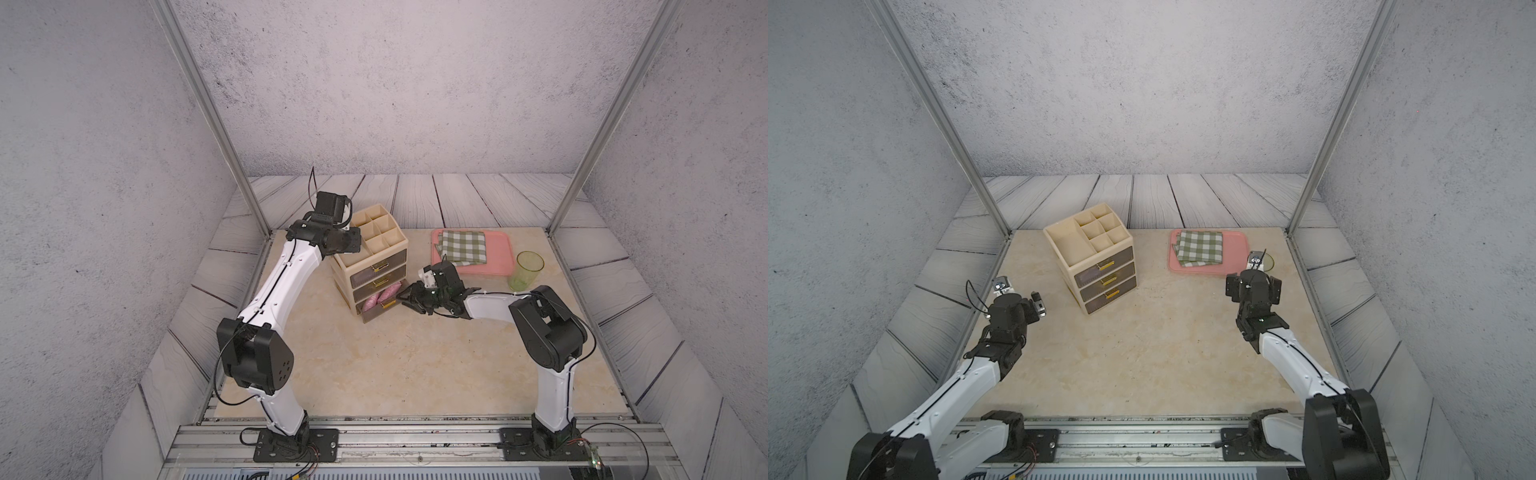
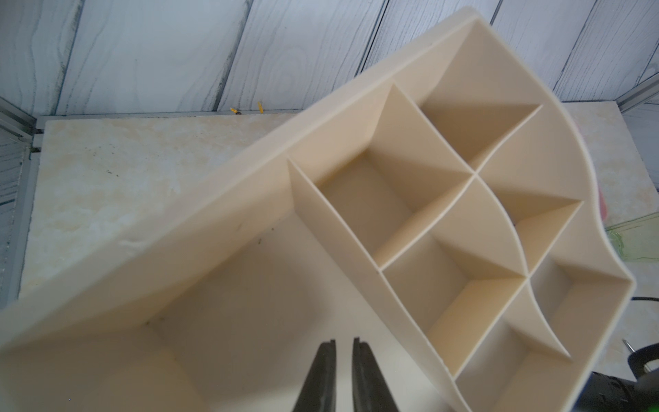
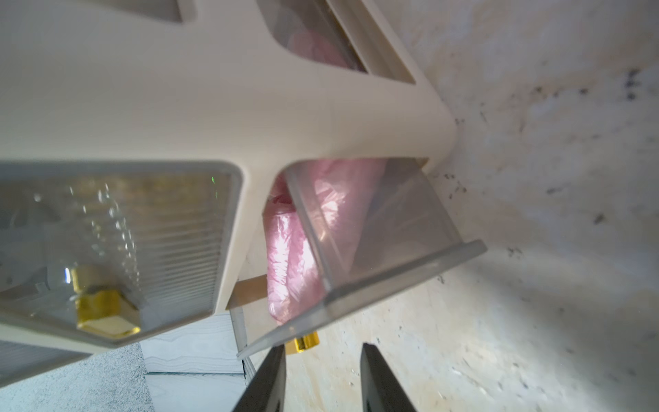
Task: Sort the rolls of trash bags by color and place them into the drawer
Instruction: Close the drawer in the storage box.
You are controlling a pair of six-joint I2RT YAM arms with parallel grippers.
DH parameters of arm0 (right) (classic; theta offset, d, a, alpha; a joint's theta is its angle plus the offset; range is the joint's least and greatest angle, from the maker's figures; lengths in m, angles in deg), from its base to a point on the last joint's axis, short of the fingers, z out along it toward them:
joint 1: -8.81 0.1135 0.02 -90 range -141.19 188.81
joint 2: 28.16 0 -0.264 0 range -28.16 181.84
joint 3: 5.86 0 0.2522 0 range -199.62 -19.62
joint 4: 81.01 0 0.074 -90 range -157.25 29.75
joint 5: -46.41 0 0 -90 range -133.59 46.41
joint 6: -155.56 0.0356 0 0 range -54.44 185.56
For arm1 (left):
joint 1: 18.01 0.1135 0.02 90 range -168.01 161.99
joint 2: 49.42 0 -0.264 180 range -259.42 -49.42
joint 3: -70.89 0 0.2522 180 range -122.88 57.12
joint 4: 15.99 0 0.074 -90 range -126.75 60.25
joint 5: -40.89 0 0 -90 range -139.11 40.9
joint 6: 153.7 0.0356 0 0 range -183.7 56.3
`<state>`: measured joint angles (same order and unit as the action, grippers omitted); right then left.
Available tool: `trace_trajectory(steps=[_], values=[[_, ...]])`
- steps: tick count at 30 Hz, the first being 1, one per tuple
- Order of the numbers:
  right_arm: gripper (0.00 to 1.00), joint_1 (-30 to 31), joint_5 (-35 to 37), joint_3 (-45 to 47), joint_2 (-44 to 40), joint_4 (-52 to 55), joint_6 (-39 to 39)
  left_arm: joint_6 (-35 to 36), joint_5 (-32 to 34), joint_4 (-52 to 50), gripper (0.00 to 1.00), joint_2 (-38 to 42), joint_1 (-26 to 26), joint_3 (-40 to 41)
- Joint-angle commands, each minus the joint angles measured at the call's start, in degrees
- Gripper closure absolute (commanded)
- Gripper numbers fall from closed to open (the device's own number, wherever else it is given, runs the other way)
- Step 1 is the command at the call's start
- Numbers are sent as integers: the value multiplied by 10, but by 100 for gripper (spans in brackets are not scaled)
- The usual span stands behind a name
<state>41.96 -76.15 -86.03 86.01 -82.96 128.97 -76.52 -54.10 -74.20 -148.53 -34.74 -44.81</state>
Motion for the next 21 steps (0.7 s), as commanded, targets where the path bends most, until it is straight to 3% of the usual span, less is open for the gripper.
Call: trace_trajectory(steps=[1,7,17,21], values=[[61,-1,17,-34,36,18,2,11,-2,-17,85,0,4,1],[60,1,25,-68,67,13,23,13,-2,-20,85,0,3,0],[61,8,29,-61,119,-140,141,14,-6,-21,85,7,4,7],[62,8,33,-47,108,-152,142,14,-5,-22,85,14,4,8]])
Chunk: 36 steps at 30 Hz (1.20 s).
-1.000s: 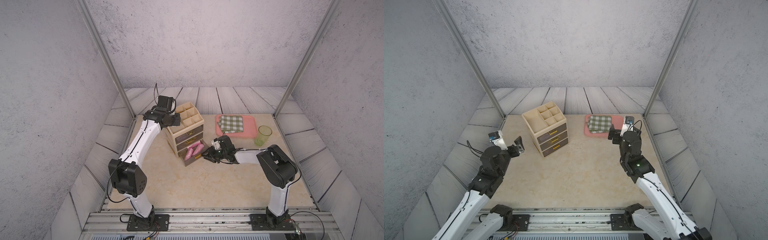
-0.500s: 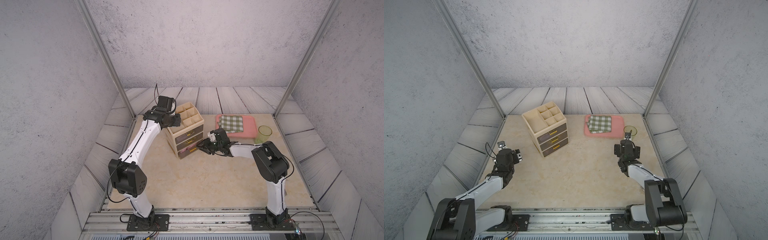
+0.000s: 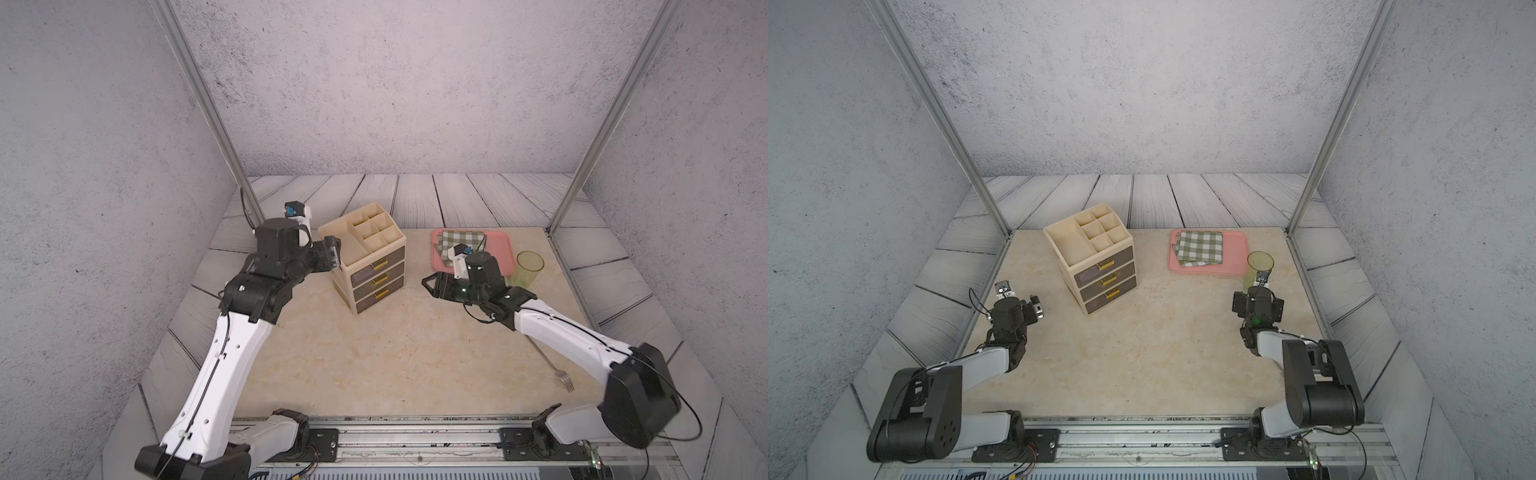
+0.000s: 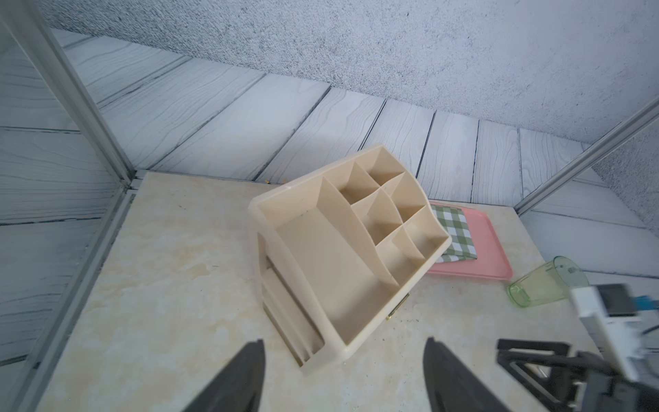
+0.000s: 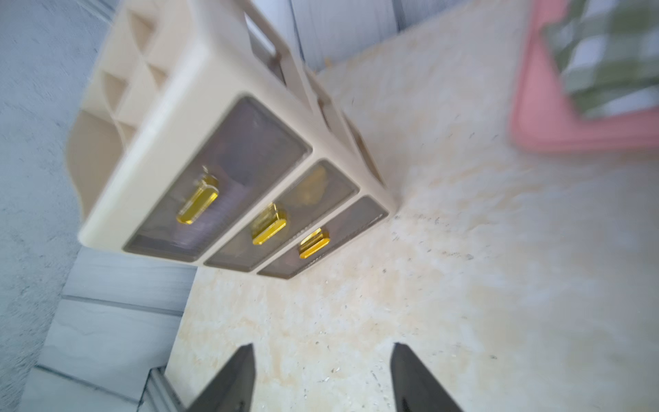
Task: Sort the rolls of trash bags by color and place them into the drawer
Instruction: Close the drawer in the storage box, then reset both arms
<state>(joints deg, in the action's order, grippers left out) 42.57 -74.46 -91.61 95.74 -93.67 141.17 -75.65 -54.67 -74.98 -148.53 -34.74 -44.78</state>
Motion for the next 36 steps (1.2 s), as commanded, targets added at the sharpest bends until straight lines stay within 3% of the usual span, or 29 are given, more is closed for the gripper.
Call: trace_trajectory(steps=[1,9,12,14,18,22,24,26,27,29,33,36], values=[[62,3,18,16,2,-41,12,5,0,-15,85,15,4,6],[53,2,33,89,-124,57,-106,-9,19,-29,82,67,6,-13],[48,1,44,112,-185,120,-178,-20,21,-33,76,106,6,-15],[46,-1,66,123,-237,184,-239,-34,17,-24,68,144,6,6],[43,-5,153,132,-359,321,-367,-74,8,36,37,241,12,105],[35,-15,274,128,-492,423,-462,-98,62,126,25,355,13,231],[25,-15,361,123,-547,449,-485,-131,94,214,5,424,13,329],[19,-15,434,137,-595,440,-509,-160,121,336,4,518,13,448],[23,-15,448,153,-616,407,-538,-155,120,366,4,554,13,483],[13,-16,461,187,-666,343,-616,-125,117,379,4,601,13,520],[3,-37,539,173,-699,332,-687,-89,156,350,4,609,13,547],[2,-88,560,185,-705,308,-700,-76,205,406,4,604,13,606]])
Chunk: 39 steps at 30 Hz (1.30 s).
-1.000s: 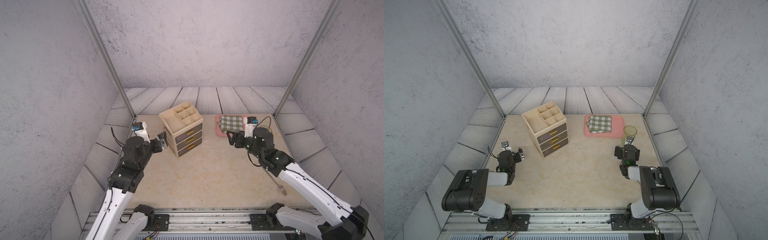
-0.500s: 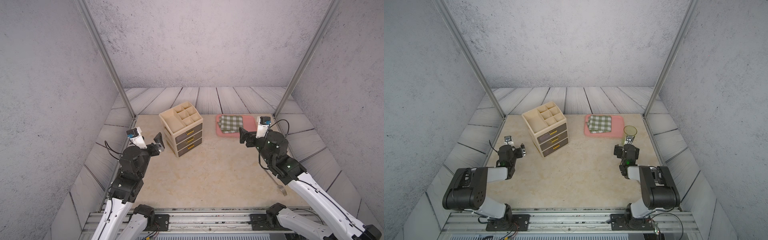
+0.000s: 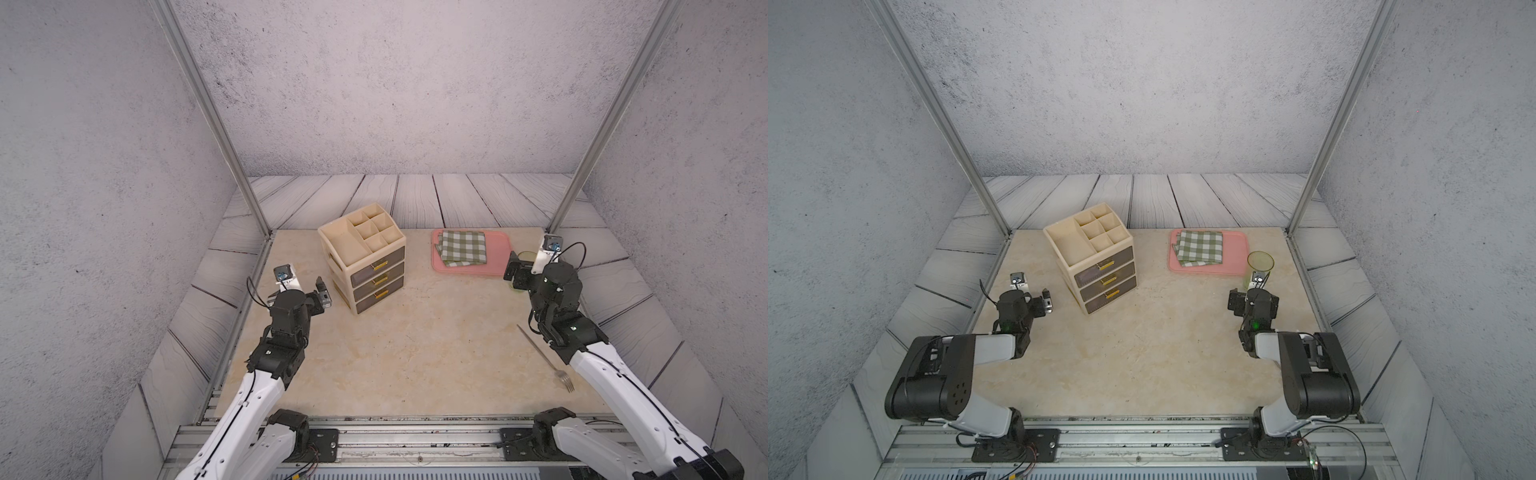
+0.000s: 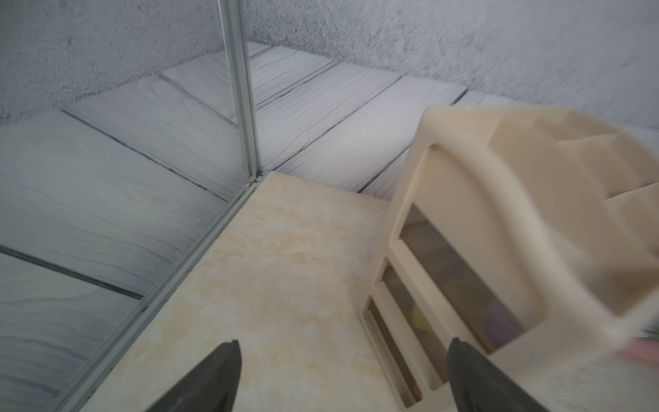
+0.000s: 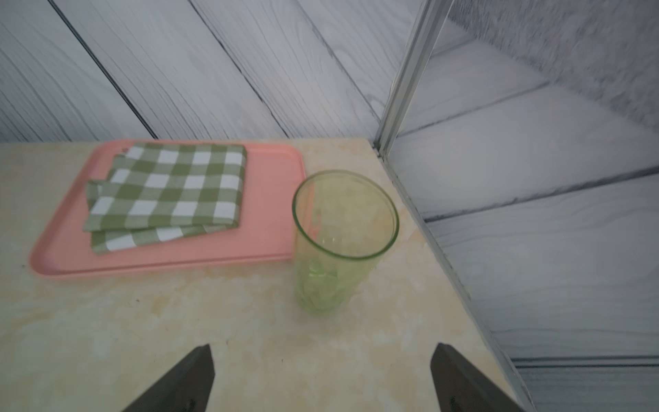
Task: Sort the rolls of trash bags by color and place them into the drawer
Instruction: Reset both arms
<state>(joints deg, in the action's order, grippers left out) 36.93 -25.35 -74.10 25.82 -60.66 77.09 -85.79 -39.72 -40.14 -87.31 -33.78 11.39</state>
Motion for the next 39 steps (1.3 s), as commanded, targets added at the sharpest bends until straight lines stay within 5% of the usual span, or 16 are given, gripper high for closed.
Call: trace_trajectory(steps=[1,6,15,25,31,35,39], values=[[2,-52,77,24,-6,-46,-62,34,75,84,4,-18,4,65],[1,-133,87,93,37,-122,-58,63,161,154,4,-102,25,124],[1,-205,52,193,200,-239,-57,87,162,298,4,-244,113,219],[1,-265,-21,276,313,-456,-36,142,58,532,4,-385,168,248],[1,-263,-64,289,339,-495,-62,155,19,713,4,-499,174,285],[1,-260,-59,287,340,-493,-64,164,-5,581,4,-480,173,233],[1,-257,-54,286,340,-492,-67,179,-20,599,4,-508,172,217]])
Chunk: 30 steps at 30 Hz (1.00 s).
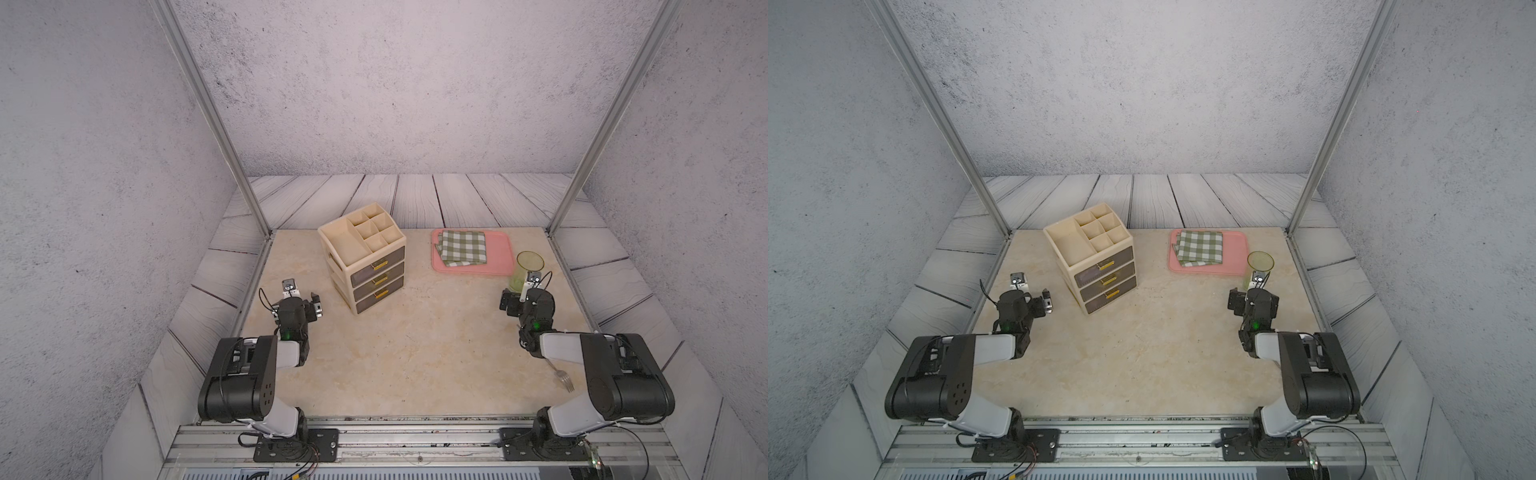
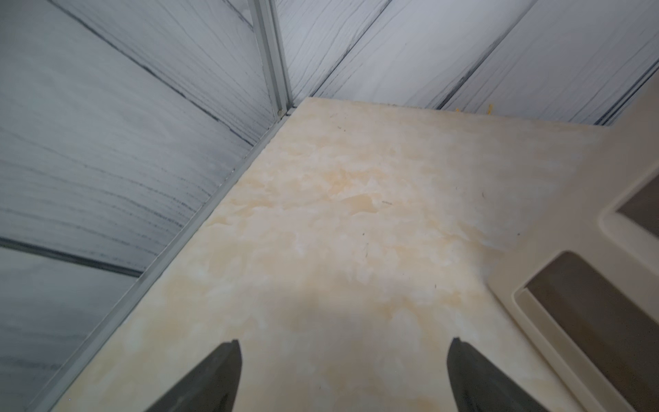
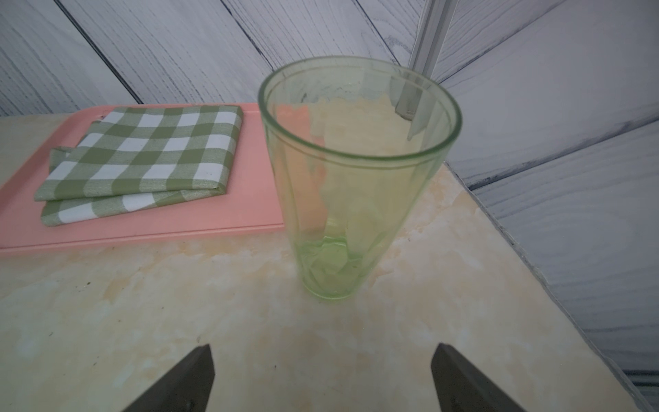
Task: Sort the rolls of trash bags by color and place them into the drawer
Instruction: Reset both arms
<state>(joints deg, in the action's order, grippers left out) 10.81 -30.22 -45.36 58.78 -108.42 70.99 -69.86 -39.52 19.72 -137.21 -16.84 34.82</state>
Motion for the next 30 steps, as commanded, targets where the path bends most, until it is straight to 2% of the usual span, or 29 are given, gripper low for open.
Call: trace_trajectory(steps=[1,3,5,7,21,25,30], values=[[1,5,-4,-2,11,-14,-6,19,-22,-20,4,-3,2,-22],[1,5,-4,-4,13,-12,-6,17,-20,-65,4,7,1,-39],[1,5,-3,-7,15,-8,-5,20,-20,-38,4,-4,-1,-32],[1,4,-2,-9,17,-6,-4,23,-18,-70,4,2,-2,-43],[1,5,-3,0,10,-16,-6,25,-13,-61,4,4,-6,-38],[1,4,-34,-18,21,4,-14,27,-8,-61,4,3,-10,-39],[1,2,-37,-8,11,-3,-14,28,-6,-62,4,3,-10,-40]])
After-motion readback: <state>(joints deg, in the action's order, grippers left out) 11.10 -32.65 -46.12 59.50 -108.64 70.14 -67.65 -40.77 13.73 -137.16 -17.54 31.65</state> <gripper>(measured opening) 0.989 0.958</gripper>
